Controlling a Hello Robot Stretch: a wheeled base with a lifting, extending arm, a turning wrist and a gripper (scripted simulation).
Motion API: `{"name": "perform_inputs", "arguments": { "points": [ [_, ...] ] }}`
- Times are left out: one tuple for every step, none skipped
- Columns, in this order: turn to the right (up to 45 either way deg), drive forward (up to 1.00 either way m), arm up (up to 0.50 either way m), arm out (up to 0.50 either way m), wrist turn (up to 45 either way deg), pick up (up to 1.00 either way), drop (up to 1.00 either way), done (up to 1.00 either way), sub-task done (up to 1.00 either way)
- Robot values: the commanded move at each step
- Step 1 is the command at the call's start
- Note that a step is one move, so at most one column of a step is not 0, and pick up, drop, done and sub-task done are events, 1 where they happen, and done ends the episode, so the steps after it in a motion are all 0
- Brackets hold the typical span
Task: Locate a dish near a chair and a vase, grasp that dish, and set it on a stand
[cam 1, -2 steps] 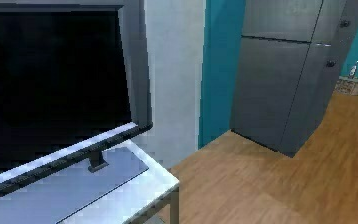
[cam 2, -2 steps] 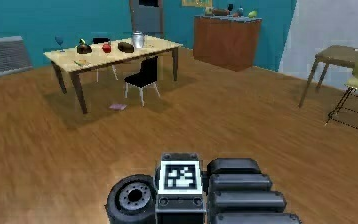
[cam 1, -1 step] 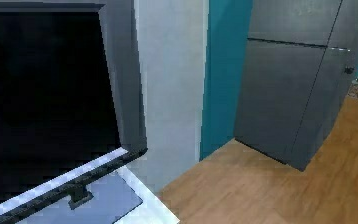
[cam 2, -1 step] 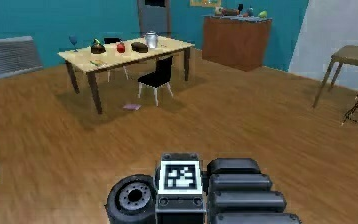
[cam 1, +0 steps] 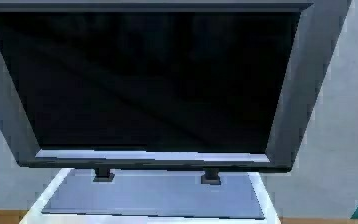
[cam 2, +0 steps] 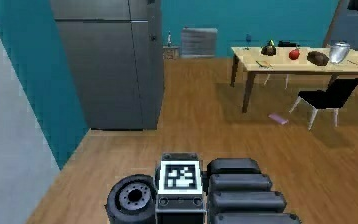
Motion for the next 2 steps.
{"name": "perform_inputs", "arguments": {
  "points": [
    [-45.0,0.00,0.00,0.00,0.0,0.00,0.00,0.00,0.00],
    [-45.0,0.00,0.00,0.00,0.0,0.00,0.00,0.00,0.00]
  ]
}}
